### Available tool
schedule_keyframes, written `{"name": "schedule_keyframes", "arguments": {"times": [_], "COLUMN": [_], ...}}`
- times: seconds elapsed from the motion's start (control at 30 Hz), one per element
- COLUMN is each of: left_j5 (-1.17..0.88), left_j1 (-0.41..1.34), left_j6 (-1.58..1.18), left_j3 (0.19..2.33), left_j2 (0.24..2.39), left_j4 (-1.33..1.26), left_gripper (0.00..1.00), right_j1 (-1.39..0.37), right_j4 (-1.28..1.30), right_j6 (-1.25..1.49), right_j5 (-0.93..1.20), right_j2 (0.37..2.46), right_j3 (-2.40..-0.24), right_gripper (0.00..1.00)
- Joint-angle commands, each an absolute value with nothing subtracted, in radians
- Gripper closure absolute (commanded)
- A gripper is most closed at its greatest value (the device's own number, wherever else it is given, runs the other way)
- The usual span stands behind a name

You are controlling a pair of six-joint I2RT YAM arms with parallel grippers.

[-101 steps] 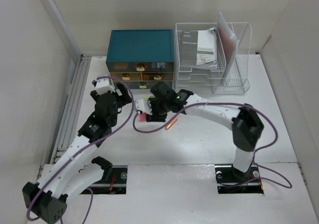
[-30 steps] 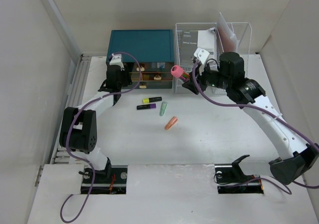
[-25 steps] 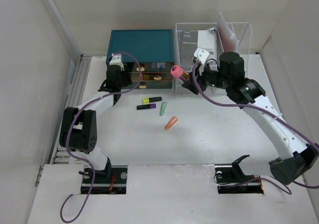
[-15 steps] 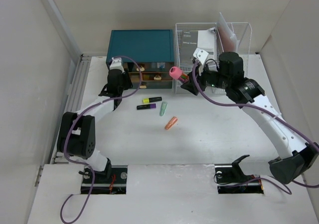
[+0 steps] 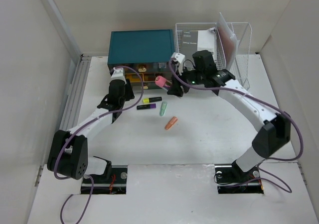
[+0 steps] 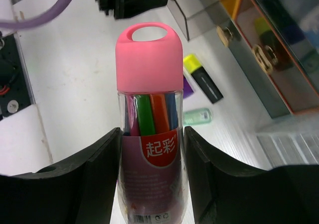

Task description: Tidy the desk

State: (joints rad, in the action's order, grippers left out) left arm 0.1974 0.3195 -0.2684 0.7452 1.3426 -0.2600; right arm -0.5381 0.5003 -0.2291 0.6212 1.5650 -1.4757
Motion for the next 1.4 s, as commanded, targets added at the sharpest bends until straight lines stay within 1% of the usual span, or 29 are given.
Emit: {"name": "schedule_keyframes", "arguments": {"times": [0.0,0.17,0.33,0.4,0.53,0.8,1.23,1.37], "left_j5": [0.127,0.152,0.170,0.170,0.170,0.150,0.132,0.132], "left_j1": [0.376,0.409,0.410,0.410,0.410,0.410,0.428,0.428], "left_j6": [-0.317,-0.318,-0.327,-0.327,-0.327,-0.345,-0.354,-0.354], "left_j3": [0.720,0.709,0.709,0.709,0.709,0.699,0.690,0.681], "left_j2": [1.278,1.246,1.236,1.236,1.227,1.206,1.197,1.197], "left_j4": [-0.212,-0.192,-0.170,-0.170,-0.170,-0.161,-0.150,-0.150], "left_gripper": [0.91,0.92,0.92,0.92,0.92,0.93,0.93,0.93], "right_j1": [-0.589,-0.624,-0.634,-0.644,-0.653,-0.675,-0.730,-0.748], "right_j4": [0.489,0.529,0.609,0.629,0.640,0.606,0.405,0.339], "right_j6": [-0.212,-0.212,-0.230,-0.230,-0.230,-0.230,-0.202,-0.202], "right_j5": [0.652,0.630,0.630,0.630,0.630,0.630,0.640,0.595], "right_j2": [1.632,1.785,1.992,2.040,2.135,2.241,2.292,2.292], "right_j3": [-1.620,-1.828,-2.038,-2.119,-2.212,-2.310,-2.290,-2.272], "right_gripper": [1.00,1.00,1.00,1.00,1.00,1.00,1.00,1.00]}}
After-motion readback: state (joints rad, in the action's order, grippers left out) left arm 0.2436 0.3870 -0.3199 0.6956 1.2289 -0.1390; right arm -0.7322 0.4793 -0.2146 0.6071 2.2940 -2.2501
